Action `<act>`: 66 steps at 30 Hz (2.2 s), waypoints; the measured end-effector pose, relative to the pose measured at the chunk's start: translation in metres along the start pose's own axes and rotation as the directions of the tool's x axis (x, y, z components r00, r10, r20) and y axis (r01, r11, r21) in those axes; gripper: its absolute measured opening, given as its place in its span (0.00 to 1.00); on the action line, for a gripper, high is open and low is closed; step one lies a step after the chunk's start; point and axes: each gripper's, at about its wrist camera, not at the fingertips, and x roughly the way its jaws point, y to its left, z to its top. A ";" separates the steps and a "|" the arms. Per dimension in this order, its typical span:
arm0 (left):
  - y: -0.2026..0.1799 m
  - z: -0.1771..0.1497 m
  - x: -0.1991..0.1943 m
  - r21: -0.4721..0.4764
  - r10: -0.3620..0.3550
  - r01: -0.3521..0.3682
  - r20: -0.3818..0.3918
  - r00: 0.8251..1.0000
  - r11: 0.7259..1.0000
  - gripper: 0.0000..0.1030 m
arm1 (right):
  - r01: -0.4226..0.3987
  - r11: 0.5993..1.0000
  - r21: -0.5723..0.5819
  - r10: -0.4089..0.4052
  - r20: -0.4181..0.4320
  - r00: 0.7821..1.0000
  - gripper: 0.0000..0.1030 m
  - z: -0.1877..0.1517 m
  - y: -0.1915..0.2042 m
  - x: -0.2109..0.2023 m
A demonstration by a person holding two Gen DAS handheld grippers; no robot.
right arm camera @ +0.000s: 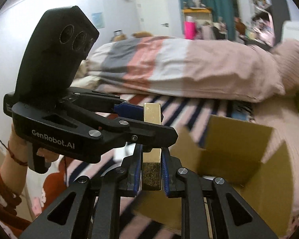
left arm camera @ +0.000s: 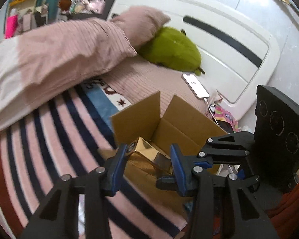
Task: Organize rigid objects
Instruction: 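Lower the gold bar into the cardboard box and release it, then return the right gripper and grasp the lilac 'Enjoy' box upright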
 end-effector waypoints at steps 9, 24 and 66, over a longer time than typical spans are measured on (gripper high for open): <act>-0.001 0.017 0.067 0.000 0.019 -0.019 -0.167 0.986 1.000 0.40 | 0.058 0.997 0.052 -0.046 -0.207 0.977 0.13 0.003 -0.056 0.033; 0.011 -0.002 -0.020 0.000 0.167 -0.167 -0.001 0.986 0.986 0.76 | 0.082 0.997 0.004 -0.081 -0.121 0.989 0.38 0.005 -0.019 0.008; 0.124 -0.184 -0.111 -0.265 0.335 -0.310 0.052 0.941 0.913 0.80 | 0.167 0.942 0.290 -0.106 -0.217 0.970 0.32 -0.047 0.055 0.185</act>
